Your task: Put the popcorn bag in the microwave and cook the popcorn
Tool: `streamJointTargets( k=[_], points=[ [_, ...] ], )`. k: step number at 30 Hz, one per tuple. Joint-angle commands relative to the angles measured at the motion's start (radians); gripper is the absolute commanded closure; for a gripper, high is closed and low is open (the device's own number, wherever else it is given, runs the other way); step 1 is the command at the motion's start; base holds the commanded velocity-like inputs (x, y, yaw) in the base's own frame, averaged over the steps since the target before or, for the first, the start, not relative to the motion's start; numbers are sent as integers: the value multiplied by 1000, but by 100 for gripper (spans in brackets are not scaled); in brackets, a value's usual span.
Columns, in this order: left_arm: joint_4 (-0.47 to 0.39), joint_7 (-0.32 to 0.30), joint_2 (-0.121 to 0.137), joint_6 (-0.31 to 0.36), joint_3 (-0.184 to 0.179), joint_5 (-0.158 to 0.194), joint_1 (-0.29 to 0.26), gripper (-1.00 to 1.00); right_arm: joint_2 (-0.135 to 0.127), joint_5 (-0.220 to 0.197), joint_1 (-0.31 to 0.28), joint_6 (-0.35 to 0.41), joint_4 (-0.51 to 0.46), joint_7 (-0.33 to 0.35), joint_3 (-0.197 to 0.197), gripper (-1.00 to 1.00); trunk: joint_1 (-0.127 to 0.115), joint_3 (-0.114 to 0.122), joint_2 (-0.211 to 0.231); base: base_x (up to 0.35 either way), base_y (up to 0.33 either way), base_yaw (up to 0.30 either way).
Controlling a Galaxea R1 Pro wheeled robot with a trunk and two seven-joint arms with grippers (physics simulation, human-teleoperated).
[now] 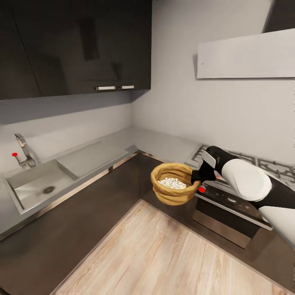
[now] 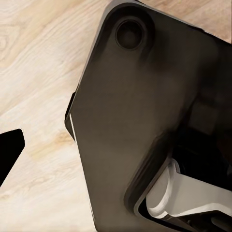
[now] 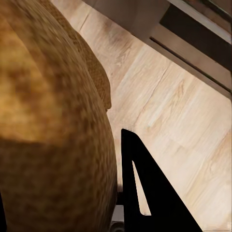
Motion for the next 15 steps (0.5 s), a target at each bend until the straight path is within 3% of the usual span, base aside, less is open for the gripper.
streamJointTargets(
  k=[1,15],
  points=[
    [-1,3,0,-2,2,3,0,-100,0,6,-1,3,-1,0,-9,100,-1,-1,-1,-345,0,0],
    [-3,3,0,-2,3,3,0,-100,-3,5,-1,3,-1,-3,-9,100,-1,-1,-1,-333,0,0]
  ],
)
